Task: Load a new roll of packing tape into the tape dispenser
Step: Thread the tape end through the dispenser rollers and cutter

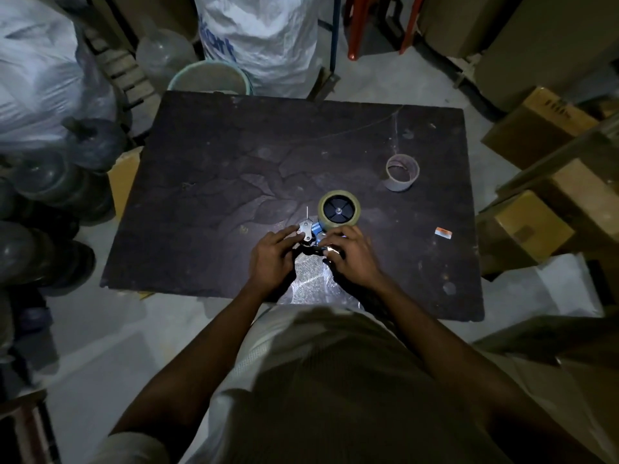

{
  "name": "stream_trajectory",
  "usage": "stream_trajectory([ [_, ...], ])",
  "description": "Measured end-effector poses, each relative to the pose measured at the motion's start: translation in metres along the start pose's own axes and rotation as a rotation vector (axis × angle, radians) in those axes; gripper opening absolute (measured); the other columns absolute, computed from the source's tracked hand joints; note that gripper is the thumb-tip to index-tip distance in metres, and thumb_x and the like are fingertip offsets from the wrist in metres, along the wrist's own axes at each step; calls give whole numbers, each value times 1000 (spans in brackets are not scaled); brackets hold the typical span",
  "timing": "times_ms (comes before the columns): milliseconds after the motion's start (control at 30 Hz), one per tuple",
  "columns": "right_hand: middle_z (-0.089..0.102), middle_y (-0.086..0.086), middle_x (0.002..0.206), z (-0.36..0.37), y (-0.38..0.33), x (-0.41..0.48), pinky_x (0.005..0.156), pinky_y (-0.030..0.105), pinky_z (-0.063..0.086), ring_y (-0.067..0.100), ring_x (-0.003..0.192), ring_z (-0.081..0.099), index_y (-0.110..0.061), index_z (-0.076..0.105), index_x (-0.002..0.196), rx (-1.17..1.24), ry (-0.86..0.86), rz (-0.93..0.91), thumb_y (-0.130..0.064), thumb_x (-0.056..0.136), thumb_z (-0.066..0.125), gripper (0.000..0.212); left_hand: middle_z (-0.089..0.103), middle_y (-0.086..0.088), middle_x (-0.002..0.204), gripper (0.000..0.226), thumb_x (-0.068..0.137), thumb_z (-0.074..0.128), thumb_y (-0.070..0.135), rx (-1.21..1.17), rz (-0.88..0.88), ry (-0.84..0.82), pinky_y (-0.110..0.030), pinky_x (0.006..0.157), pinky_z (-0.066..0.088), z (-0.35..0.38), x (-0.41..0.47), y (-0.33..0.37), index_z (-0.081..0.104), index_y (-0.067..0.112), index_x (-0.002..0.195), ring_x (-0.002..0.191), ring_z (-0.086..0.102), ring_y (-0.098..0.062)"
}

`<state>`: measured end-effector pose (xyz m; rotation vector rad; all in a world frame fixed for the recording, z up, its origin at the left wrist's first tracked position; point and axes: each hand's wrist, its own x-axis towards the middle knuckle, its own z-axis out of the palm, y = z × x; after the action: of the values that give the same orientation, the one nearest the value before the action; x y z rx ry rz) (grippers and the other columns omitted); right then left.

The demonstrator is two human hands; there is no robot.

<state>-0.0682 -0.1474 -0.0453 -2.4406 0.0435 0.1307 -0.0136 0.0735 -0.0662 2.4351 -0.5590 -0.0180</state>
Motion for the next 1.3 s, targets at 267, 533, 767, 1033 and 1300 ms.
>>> stream_trajectory([
  [267,55,-4,132,10,1,-6,99,51,49,21,132,50,-36,76,90,18,-7,-66,-8,90,74,28,64,6,137,58,73,65,3,178,84,-81,-20,57,39,-9,-6,7,72,25,126,75,64,-22],
  [533,53,5,142,-1,4,-16,104,28,31,21,135,40,-24,76,109,96,91,-37,-13,101,64,19,65,8,135,51,78,71,9,203,71,-52,-23,53,46,-9,-6,9,72,28,125,73,65,-22],
  [767,70,5,111,-13,26,3,94,35,54,21,100,65,-26,69,109,452,440,521,-9,93,73,24,79,2,105,34,78,56,13,-69,-208,56,-36,81,58,-9,24,24,81,23,98,92,68,-20],
  [1033,72,7,131,12,57,49,103,46,58,27,120,69,-10,63,137,782,187,624,-27,54,88,88,68,-13,128,49,80,63,23,27,-165,-229,-41,101,45,-15,83,64,68,12,127,119,53,-35],
  [1300,81,-5,85,7,39,44,87,46,64,20,86,78,-27,76,75,591,203,710,-23,67,83,11,77,-2,111,57,67,65,44,-82,-299,-412,-37,90,57,9,105,46,72,26,121,105,71,-21],
])
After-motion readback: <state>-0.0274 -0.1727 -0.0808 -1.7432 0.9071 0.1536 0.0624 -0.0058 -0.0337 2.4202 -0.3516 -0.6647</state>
